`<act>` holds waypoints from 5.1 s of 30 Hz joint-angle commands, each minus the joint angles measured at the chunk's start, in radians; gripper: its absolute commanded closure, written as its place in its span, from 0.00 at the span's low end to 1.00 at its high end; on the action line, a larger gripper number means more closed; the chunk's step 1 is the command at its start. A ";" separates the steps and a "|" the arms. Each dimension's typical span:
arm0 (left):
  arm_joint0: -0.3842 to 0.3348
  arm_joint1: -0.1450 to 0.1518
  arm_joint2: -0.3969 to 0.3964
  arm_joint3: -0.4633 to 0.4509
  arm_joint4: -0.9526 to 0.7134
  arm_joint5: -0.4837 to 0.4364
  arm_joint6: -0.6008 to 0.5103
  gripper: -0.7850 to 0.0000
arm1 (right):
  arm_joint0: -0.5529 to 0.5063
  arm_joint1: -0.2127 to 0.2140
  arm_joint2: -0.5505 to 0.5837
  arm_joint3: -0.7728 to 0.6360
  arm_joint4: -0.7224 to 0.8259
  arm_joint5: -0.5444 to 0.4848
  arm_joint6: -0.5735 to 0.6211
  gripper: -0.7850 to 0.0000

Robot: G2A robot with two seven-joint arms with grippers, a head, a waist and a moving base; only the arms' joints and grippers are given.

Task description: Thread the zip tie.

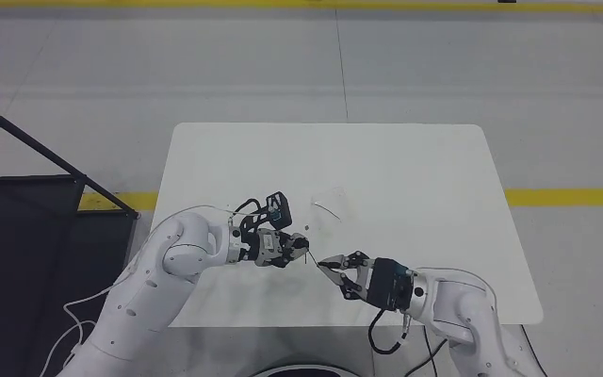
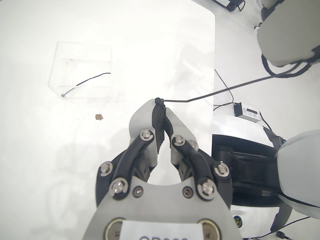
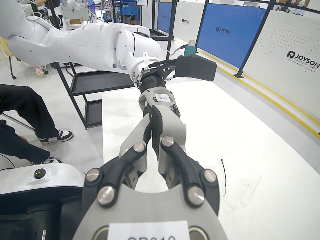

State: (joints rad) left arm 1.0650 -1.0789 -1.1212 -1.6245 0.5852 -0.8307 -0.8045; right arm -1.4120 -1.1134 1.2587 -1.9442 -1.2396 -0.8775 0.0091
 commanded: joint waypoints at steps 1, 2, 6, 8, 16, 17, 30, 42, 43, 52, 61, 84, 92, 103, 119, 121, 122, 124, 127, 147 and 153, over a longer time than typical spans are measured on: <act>0.000 0.000 0.000 0.000 0.000 0.000 0.000 1.00 | 0.002 0.001 -0.002 0.000 0.004 0.002 0.005 1.00; 0.000 0.000 0.000 0.000 0.000 0.000 0.000 1.00 | 0.003 0.001 -0.002 0.000 0.007 0.003 0.008 1.00; 0.000 0.000 0.000 0.000 0.000 0.000 0.000 1.00 | 0.008 0.002 -0.005 0.003 0.016 0.007 0.014 1.00; 0.000 0.000 0.000 0.000 0.000 0.000 0.000 1.00 | 0.010 0.003 -0.006 0.004 0.019 0.010 0.014 1.00; 0.000 0.000 0.000 0.000 0.000 0.000 0.000 1.00 | 0.010 0.006 -0.009 0.005 0.022 0.026 0.016 1.00; 0.000 0.000 0.000 0.000 0.000 0.000 0.000 1.00 | 0.011 0.006 -0.010 0.006 0.022 0.029 0.017 1.00; 0.000 0.000 0.000 0.000 0.000 0.000 0.000 1.00 | 0.007 0.007 -0.019 -0.001 0.009 0.099 0.009 1.00; 0.016 0.005 0.011 -0.018 0.040 0.021 0.038 1.00 | -0.014 0.007 -0.014 -0.012 -0.013 0.194 -0.013 1.00; 0.016 0.006 0.012 -0.018 0.042 0.022 0.039 1.00 | -0.017 0.006 -0.015 -0.016 -0.017 0.205 -0.014 1.00; 0.014 0.012 0.022 -0.024 0.056 0.034 0.048 1.00 | -0.035 0.008 -0.005 -0.024 -0.024 0.231 -0.031 1.00; 0.011 0.018 0.032 -0.026 0.054 0.037 0.054 1.00 | -0.052 0.009 0.000 -0.035 -0.042 0.276 -0.036 1.00; -0.002 0.031 0.056 -0.020 0.047 0.048 0.063 1.00 | -0.064 0.004 -0.025 -0.052 -0.112 0.357 -0.047 1.00; -0.007 0.035 0.060 -0.017 0.043 0.067 0.068 1.00 | -0.062 0.009 -0.030 -0.055 -0.158 0.308 -0.062 1.00; -0.011 0.039 0.063 -0.011 0.028 0.097 0.073 1.00 | -0.052 0.015 -0.042 -0.058 -0.203 0.239 -0.043 1.00; -0.020 0.044 0.070 -0.004 0.015 0.113 0.070 1.00 | -0.029 0.017 -0.090 -0.067 -0.254 0.198 0.008 1.00; -0.020 0.045 0.070 -0.003 0.014 0.116 0.071 1.00 | -0.025 0.017 -0.094 -0.067 -0.254 0.195 0.018 1.00; -0.020 0.045 0.071 -0.003 0.014 0.117 0.072 1.00 | -0.024 0.017 -0.095 -0.067 -0.253 0.194 0.022 1.00; -0.021 0.046 0.072 -0.004 0.013 0.118 0.072 1.00 | -0.020 0.018 -0.098 -0.066 -0.253 0.191 0.030 1.00; -0.022 0.047 0.074 -0.005 0.013 0.118 0.070 1.00 | -0.016 0.018 -0.103 -0.067 -0.255 0.184 0.042 1.00; -0.033 0.050 0.093 -0.006 0.021 0.112 0.079 1.00 | -0.009 0.026 -0.113 -0.075 -0.245 0.148 0.084 1.00; -0.030 0.053 0.093 -0.011 0.036 0.096 0.087 1.00 | -0.019 0.026 -0.108 -0.079 -0.240 0.182 0.070 1.00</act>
State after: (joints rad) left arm 1.0344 -1.0260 -1.0274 -1.6351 0.6187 -0.7317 -0.7187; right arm -1.4300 -1.0872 1.1506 -2.0232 -1.4799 -0.6969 0.0808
